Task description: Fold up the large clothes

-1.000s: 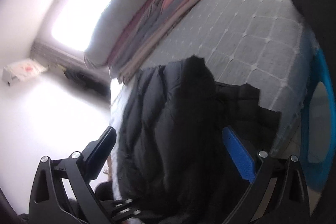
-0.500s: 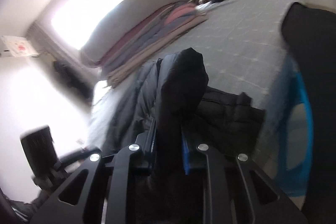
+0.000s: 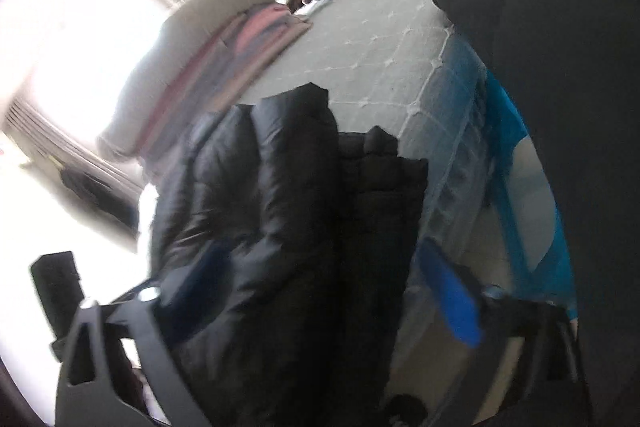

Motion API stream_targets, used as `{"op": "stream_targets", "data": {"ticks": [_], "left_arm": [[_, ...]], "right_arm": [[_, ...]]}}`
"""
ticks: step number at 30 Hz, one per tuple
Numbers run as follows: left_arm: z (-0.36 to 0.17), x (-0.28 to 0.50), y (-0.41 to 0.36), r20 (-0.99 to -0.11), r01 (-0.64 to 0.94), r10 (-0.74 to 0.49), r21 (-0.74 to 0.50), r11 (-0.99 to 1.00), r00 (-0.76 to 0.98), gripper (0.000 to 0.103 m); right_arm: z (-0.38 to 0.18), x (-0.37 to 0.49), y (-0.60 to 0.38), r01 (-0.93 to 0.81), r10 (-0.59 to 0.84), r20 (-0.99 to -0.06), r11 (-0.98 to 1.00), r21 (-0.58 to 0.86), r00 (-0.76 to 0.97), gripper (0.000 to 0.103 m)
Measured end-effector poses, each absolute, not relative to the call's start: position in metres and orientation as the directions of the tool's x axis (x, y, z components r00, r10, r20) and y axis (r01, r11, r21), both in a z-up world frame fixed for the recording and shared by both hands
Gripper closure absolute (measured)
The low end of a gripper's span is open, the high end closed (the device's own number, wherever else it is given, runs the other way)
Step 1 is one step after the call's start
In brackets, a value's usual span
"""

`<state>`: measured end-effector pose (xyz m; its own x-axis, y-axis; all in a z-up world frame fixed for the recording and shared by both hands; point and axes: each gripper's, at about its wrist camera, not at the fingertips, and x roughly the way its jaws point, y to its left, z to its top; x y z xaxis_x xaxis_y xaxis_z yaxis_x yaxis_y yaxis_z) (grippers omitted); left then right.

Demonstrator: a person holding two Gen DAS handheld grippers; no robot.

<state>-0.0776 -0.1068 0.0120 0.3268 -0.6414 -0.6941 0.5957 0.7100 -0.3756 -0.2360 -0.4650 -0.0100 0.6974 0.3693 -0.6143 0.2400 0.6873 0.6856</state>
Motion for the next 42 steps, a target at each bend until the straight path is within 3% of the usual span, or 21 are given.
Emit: {"op": "stream_targets", "data": {"ticks": [8, 14, 19, 23, 27, 28, 29, 30, 32, 35, 42], "left_arm": [[0.038, -0.043, -0.032, -0.623, 0.441, -0.658, -0.493, 0.75, 0.423, 0.021], [-0.007, -0.007, 0.021, -0.642, 0.249, -0.68, -0.637, 0.73, 0.352, 0.021], [-0.045, 0.006, 0.016, -0.599, 0.183, -0.761, -0.743, 0.644, 0.25, 0.021], [-0.069, 0.012, -0.003, -0.577, 0.163, -0.799, -0.783, 0.6, 0.172, 0.019], [-0.086, 0.017, -0.025, -0.556, 0.149, -0.826, -0.813, 0.563, 0.088, 0.016], [-0.086, 0.015, -0.033, -0.574, 0.175, -0.814, -0.796, 0.579, 0.084, 0.018], [-0.082, 0.012, -0.039, -0.591, 0.215, -0.801, -0.773, 0.596, 0.096, 0.035], [-0.073, 0.008, -0.047, -0.625, 0.275, -0.77, -0.724, 0.633, 0.126, 0.044], [-0.059, 0.005, -0.052, -0.649, 0.312, -0.742, -0.679, 0.665, 0.17, 0.072], [-0.029, -0.005, -0.055, -0.669, 0.355, -0.703, -0.613, 0.706, 0.243, 0.082], [0.012, -0.029, 0.01, -0.703, 0.3, -0.64, -0.567, 0.768, 0.311, 0.083]], "right_arm": [[-0.054, -0.23, -0.465, 0.329, 0.457, -0.665, 0.616, 0.716, 0.591, 0.007], [-0.06, -0.224, -0.462, 0.326, 0.467, -0.665, 0.616, 0.717, 0.583, 0.007], [-0.077, -0.218, -0.456, 0.321, 0.493, -0.651, 0.596, 0.736, 0.578, 0.007], [-0.093, -0.215, -0.455, 0.321, 0.553, -0.6, 0.522, 0.79, 0.578, 0.007], [-0.116, -0.215, -0.459, 0.32, 0.64, -0.494, 0.377, 0.869, 0.589, 0.007], [-0.117, -0.216, -0.459, 0.309, 0.641, -0.485, 0.374, 0.874, 0.596, 0.007], [-0.115, -0.217, -0.458, 0.293, 0.633, -0.483, 0.388, 0.874, 0.605, 0.007], [-0.111, -0.218, -0.457, 0.281, 0.627, -0.485, 0.402, 0.872, 0.61, 0.008], [-0.101, -0.219, -0.454, 0.272, 0.612, -0.501, 0.432, 0.86, 0.612, 0.008], [-0.077, -0.216, -0.441, 0.236, 0.616, -0.506, 0.468, 0.852, 0.604, 0.008], [-0.024, -0.18, -0.354, 0.08, 0.69, -0.573, 0.606, 0.791, 0.441, 0.008]]}}
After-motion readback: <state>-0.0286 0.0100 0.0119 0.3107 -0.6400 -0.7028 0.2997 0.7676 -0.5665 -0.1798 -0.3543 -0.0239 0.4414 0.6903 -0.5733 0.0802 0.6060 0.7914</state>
